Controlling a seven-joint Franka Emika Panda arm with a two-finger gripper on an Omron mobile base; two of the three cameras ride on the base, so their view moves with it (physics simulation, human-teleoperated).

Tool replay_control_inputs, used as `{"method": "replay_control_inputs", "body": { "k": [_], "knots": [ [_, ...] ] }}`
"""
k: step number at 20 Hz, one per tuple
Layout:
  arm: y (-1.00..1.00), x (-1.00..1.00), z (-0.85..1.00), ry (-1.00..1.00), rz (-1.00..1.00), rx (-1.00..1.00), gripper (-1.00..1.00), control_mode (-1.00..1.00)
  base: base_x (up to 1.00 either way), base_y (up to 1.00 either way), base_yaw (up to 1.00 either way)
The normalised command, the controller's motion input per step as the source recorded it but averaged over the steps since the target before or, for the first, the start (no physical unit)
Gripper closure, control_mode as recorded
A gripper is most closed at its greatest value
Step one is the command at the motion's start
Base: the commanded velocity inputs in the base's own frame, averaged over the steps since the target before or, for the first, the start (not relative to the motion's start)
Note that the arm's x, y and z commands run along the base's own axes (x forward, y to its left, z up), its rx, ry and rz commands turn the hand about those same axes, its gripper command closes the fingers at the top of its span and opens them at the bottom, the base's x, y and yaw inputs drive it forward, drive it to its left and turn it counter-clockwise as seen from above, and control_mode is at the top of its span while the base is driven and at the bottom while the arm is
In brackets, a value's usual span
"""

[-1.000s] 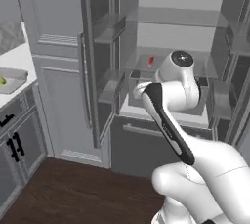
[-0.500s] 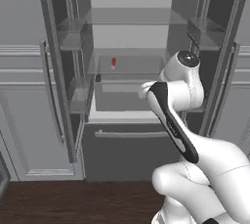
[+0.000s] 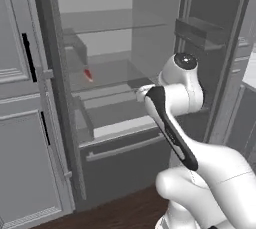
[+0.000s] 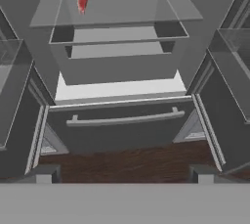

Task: Place one lemon wedge and one steak in each tupperware on the nearby counter, to pack two identical lunches.

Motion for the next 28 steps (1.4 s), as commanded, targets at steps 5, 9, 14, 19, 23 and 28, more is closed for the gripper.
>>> {"method": "replay_control_inputs", "body": {
  "k": [5,9,14,19,23,28],
  "knots": [
    [0.0,0.0,0.0,0.0,0.0,0.0,-1.0,1.0,0.93,0.51,-0.26],
    [0.0,0.0,0.0,0.0,0.0,0.0,-1.0,1.0,0.6,0.59,-0.01],
    [0.0,0.0,0.0,0.0,0.0,0.0,-1.0,1.0,0.11,0.25,0.13],
    [0.0,0.0,0.0,0.0,0.0,0.0,-1.0,1.0,0.45,0.03,0.0],
    [0.0,0.0,0.0,0.0,0.0,0.0,-1.0,1.0,0.62,0.22,0.0],
    [0.3,-0.04,-0.27,0.06,0.09,0.0,-1.0,-1.0,0.04,0.04,0.0]
  ]
}}
